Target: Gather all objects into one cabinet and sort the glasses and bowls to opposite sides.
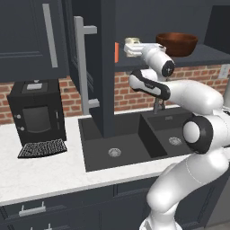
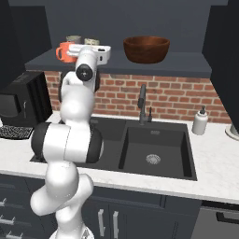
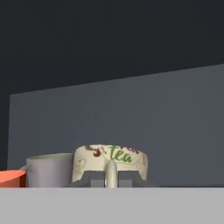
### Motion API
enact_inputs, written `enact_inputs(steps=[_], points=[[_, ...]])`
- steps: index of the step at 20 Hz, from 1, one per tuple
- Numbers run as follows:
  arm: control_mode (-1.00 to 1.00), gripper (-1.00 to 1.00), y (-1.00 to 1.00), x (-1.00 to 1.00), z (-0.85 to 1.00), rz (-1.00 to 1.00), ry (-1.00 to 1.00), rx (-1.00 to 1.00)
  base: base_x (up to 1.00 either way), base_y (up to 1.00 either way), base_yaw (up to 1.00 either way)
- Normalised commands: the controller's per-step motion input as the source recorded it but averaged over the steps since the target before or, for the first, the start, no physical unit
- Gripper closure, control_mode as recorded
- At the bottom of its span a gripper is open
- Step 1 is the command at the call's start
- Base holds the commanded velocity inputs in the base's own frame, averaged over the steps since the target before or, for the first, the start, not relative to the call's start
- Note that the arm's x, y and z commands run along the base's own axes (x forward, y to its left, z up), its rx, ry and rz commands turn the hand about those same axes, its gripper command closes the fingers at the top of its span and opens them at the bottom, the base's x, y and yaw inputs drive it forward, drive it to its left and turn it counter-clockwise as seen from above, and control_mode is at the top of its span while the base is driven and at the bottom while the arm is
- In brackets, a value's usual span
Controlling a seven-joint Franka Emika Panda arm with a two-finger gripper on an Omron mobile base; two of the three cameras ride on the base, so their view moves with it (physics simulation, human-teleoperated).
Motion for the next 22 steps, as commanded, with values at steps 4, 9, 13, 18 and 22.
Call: enact_inputs(steps=[4,9,13,18,22], points=[[-1.0,1.0,0.0,0.0,-0.16,0.0,0.06,-0.03,0.0,0.0,0.0],[-1.0,1.0,0.0,-0.19,-0.13,0.0,0.11,-0.06,0.0,0.0,0.0],[-1.0,1.0,0.0,-0.32,-0.02,0.0,0.14,-0.08,0.0,0.0,0.0],[-1.0,1.0,0.0,-0.26,0.0,0.0,0.15,-0.09,0.0,0.0,0.0],[-1.0,1.0,0.05,-0.17,0.0,0.0,0.16,-0.09,0.0,0.0,0.0]])
